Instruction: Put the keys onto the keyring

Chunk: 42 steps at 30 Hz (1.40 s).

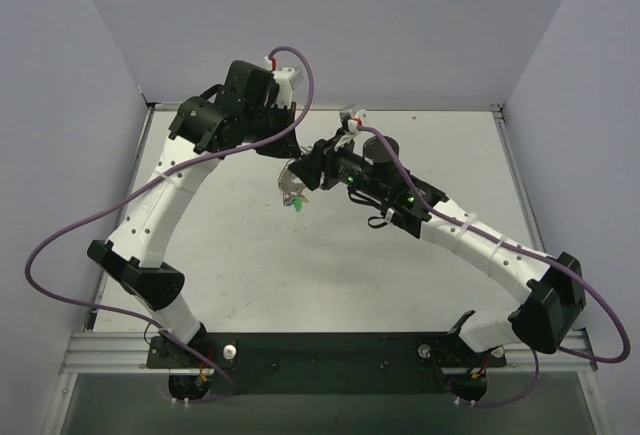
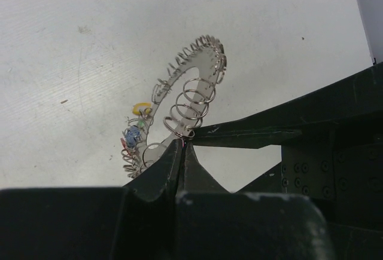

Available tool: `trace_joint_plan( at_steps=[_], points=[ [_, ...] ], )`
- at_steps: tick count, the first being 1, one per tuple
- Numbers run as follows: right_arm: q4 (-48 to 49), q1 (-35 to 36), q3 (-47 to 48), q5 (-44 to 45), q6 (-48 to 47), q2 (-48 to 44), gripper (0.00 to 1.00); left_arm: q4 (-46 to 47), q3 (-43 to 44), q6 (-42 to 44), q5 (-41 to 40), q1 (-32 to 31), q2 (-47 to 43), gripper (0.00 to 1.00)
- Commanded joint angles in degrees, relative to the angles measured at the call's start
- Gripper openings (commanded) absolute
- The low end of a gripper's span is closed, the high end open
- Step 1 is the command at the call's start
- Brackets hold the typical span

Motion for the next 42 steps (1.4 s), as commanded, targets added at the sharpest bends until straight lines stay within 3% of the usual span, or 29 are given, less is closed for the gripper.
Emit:
trace_joint_plan(
  at_steps=[1,11,16,24,42],
  points=[
    [0.6,-0.1,3.6,4.3,2.2,1.6,0.39,3.9,0.4,-1.4,1.7,-0.8,-2.7,0.0],
    [0.7,0.1,3.8,8.4,5.6,2.6,0.27,4.0,0.3,-1.2,1.8,-1.4,-2.7,0.0],
    [0.8,0.0,2.7,7.6,4.6,1.6,0.15,4.4,0.3,-0.8,0.0,-1.4,-3.4,0.0],
    [0.7,-0.1,0.9,7.0,1.5,0.2,0.05,4.8,0.5,0.2,-1.4,-1.2,-4.4,0.0],
    [-6.1,-0.1,3.5,13.4,-0.8,0.3,0.03,1.0,4.1,3.2,-0.1,-1.4,-3.1,0.0]
  ],
)
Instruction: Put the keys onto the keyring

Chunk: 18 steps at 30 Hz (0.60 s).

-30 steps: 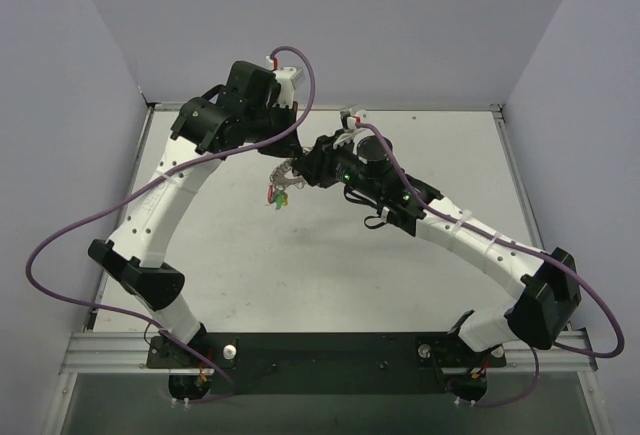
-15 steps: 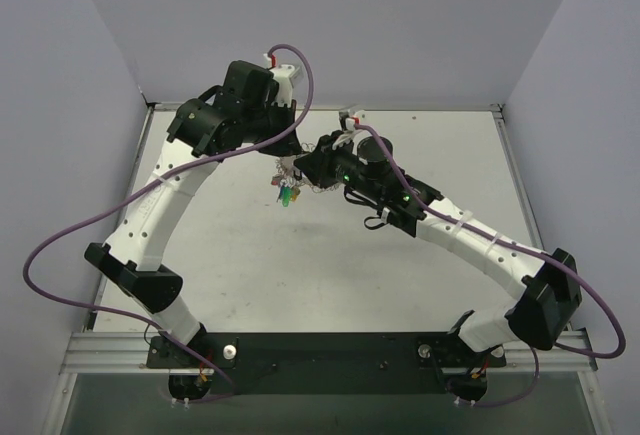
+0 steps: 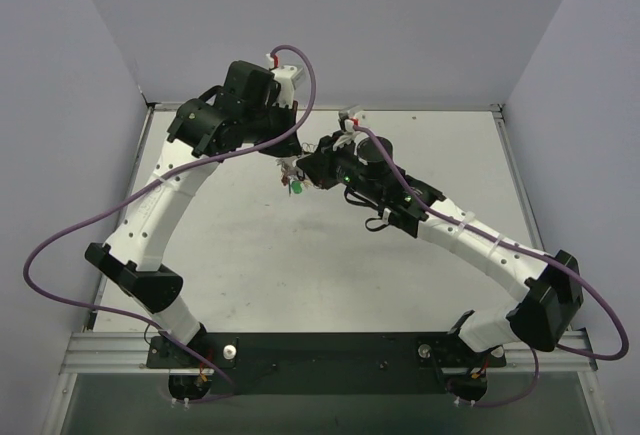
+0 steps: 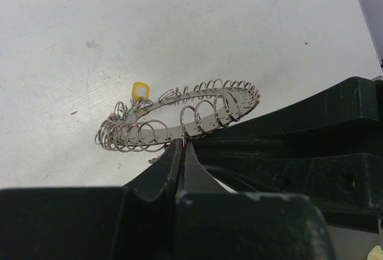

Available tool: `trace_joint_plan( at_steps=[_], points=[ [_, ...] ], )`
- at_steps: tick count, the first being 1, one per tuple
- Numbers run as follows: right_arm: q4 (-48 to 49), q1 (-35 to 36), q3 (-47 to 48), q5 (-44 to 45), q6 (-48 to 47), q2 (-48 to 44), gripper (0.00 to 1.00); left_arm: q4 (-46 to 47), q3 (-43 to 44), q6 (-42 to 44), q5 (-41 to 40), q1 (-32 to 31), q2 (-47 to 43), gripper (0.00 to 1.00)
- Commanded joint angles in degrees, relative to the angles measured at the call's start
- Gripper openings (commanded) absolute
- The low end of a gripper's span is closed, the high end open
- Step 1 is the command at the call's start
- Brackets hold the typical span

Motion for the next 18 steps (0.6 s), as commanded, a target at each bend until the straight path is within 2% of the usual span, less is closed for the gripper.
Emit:
trace_joint_plan(
  at_steps=[1,12,18],
  points=[
    [-2.4,-0.9,2.1,6.8,-1.5,-1.1,0.03,-1.3,4.6,1.2,1.8,-0.5,-2.0,0.0],
    [-1.8,-0.8,0.5,5.7,-3.5,-3.5,0.04,-3.4,5.4,3.8,-3.7,-0.9,-0.7,0.0],
    [-0.4,-0.9,-1.3,1.9,-7.4,-5.0,0.01,-4.2,5.5,6.6,-5.5,-0.9,-0.2,0.0]
  ],
)
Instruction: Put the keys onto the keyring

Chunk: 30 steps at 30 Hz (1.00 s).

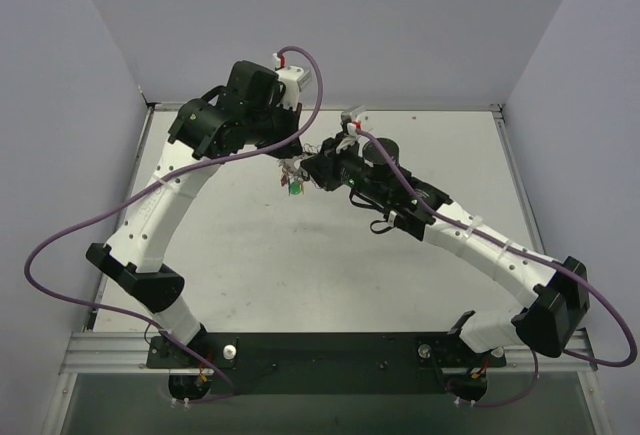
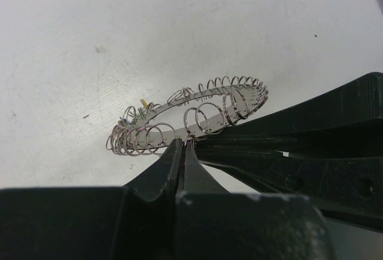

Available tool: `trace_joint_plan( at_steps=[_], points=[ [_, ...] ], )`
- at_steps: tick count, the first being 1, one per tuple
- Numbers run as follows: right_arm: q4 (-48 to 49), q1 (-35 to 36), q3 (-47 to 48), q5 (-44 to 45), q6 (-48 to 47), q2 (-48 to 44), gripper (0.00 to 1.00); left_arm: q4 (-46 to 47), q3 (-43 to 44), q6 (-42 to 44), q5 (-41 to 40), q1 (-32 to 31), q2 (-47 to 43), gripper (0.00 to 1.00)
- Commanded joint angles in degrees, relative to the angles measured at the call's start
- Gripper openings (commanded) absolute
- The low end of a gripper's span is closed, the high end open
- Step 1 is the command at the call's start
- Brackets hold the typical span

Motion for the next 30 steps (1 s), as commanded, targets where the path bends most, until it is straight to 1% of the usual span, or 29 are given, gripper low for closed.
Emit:
trace_joint_plan(
  at_steps=[1,9,18,19,21,22,25,26,28,30],
  points=[
    [1.1,-1.1,-1.3,1.5,-4.3,-3.0,0.01,-2.5,3.2,3.4,-3.2,0.4,-0.6,0.0],
    [0.9,-1.3,-1.9,2.6,-5.2,-3.9,0.02,-3.6,3.6,5.3,-2.5,0.1,-0.1,0.0],
    [0.5,-1.3,-2.3,4.9,-3.9,-4.6,0.12,-4.3,3.8,6.1,-1.7,-0.5,0.1,0.0],
    [0.5,-1.3,-2.3,4.8,-4.0,-5.0,0.19,-4.3,3.8,6.1,-1.8,-0.5,0.1,0.0],
    [0.3,-1.3,-2.5,4.2,-4.1,-5.6,0.24,-4.2,3.8,6.1,-2.1,-0.5,0.1,0.0],
    [0.2,-1.3,-2.7,3.6,-4.5,-6.4,0.31,-4.2,3.8,6.1,-2.5,-0.5,0.0,0.0],
    [0.8,-1.3,-3.3,-0.3,-6.3,-8.6,0.39,-4.0,3.7,6.1,-2.8,-0.5,-0.2,0.0],
    [1.0,-1.3,-3.5,-2.7,-6.8,-9.2,0.41,-4.0,3.7,6.1,-2.8,-0.5,-0.2,0.0],
    [1.6,-1.3,-4.3,-4.7,-8.3,-10.9,0.46,-3.9,3.8,6.5,-2.7,-0.5,-0.1,0.0],
    [2.4,-1.3,-5.0,-7.7,-9.3,-11.9,0.49,-4.6,4.4,6.6,-2.7,-0.5,0.2,0.0]
  ],
)
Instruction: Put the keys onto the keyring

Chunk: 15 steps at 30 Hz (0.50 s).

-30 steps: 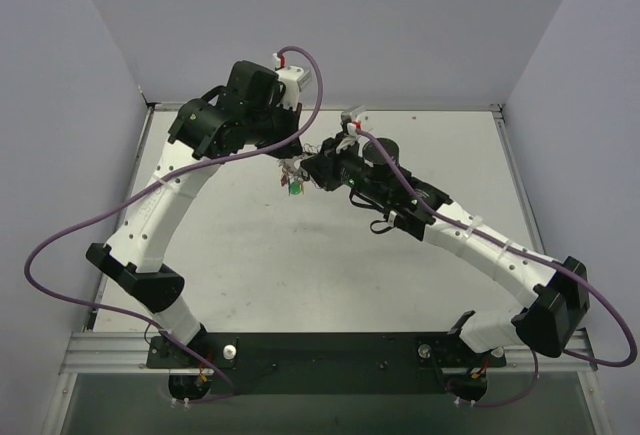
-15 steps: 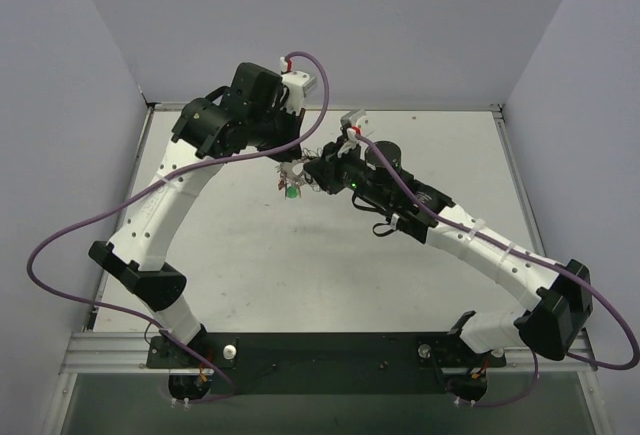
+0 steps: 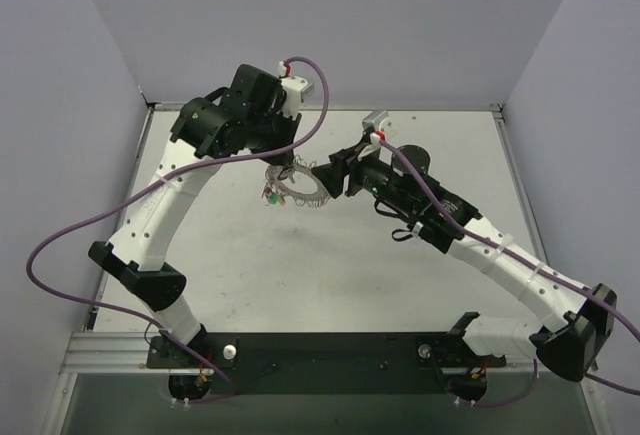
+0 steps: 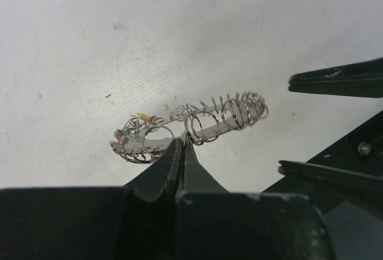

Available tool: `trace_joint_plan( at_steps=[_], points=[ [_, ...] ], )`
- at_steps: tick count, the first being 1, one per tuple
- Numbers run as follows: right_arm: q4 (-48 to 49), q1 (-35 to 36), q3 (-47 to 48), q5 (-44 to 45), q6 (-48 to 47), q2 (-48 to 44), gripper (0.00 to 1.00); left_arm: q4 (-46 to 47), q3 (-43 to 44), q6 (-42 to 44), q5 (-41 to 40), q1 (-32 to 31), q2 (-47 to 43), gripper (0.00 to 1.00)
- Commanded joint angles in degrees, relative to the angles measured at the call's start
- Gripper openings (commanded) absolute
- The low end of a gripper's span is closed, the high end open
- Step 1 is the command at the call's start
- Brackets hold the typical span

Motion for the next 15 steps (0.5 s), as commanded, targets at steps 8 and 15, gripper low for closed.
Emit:
trace_joint_plan(
  at_steps=[8,15],
  points=[
    [4.3,0.1,-1.1,-14.7,-8.8,-3.8,0.73,-0.7,4.7,1.7,1.5,-0.2,-0.2,0.0],
    [3.8,0.6,0.6,-13.7,-8.8,-0.6,0.8,-1.0,4.6,2.1,1.5,-1.1,-0.4,0.0]
  ],
)
